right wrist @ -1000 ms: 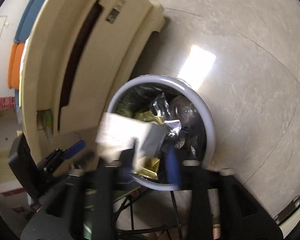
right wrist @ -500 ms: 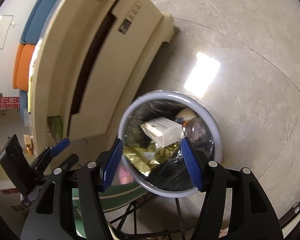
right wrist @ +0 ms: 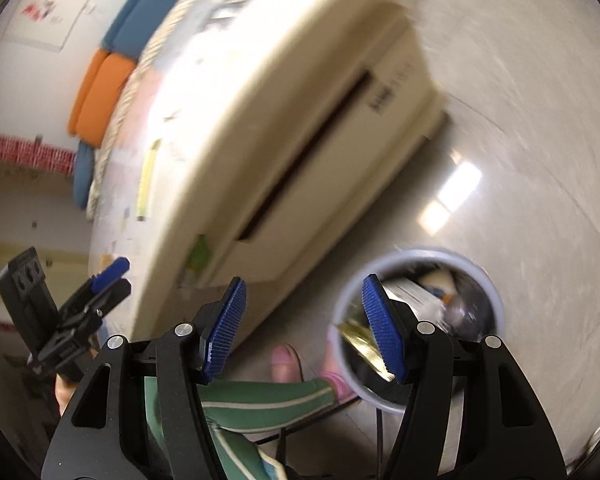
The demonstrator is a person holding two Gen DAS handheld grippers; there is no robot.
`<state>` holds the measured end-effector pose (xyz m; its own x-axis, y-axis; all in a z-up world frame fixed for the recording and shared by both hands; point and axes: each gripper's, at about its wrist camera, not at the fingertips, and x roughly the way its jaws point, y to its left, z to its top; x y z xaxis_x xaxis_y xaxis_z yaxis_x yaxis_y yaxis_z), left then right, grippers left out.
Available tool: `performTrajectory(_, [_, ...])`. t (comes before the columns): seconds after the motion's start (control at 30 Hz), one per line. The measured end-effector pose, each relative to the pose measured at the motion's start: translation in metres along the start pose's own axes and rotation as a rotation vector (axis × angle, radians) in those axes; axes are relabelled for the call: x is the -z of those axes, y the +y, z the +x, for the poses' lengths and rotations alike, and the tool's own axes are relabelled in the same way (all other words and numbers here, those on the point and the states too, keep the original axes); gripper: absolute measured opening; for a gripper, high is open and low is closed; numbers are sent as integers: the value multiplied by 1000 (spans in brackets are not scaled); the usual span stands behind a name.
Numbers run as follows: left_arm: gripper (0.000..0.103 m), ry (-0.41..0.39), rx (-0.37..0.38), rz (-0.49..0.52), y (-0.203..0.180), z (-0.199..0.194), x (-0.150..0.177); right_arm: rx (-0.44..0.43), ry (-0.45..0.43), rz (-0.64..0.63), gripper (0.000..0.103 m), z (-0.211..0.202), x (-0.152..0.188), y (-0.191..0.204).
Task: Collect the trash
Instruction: 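Swing both grippers back toward the red tin and jar, then grasp the red tin with the right gripper while the left grasps the orange-lidded jar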
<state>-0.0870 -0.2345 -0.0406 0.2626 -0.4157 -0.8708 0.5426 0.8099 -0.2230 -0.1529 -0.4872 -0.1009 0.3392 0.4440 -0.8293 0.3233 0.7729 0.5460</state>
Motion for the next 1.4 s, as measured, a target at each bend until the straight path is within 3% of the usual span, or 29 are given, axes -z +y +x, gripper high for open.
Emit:
performTrajectory(0.23, [74,-59,-125,-119,84,-53,-1,-39,22,-151,62,22,-39,101])
performTrajectory(0.47, [87,-81,-260,-171,160,-98,28,-124,123,-296,68,74,-46,202])
performTrajectory(0.63, [87,-65,-293,-236,208,-115,59,-204,232,-382,68,130,-32,279])
performTrajectory(0.77, [87,-33,-248,-299,235,-111,79,-251,310,-404,68,171,-18,324])
performTrajectory(1.1, [87,-22,-215,-330,267,-97,95,-247,397,-432,65,230,-8,375])
performTrajectory(1.3, [87,-13,-216,-332,277,-83,97,-252,428,-450,52,244,-7,385])
performTrajectory(1.4, [87,-19,-225,-330,280,-78,95,-252,443,-439,36,253,-8,387])
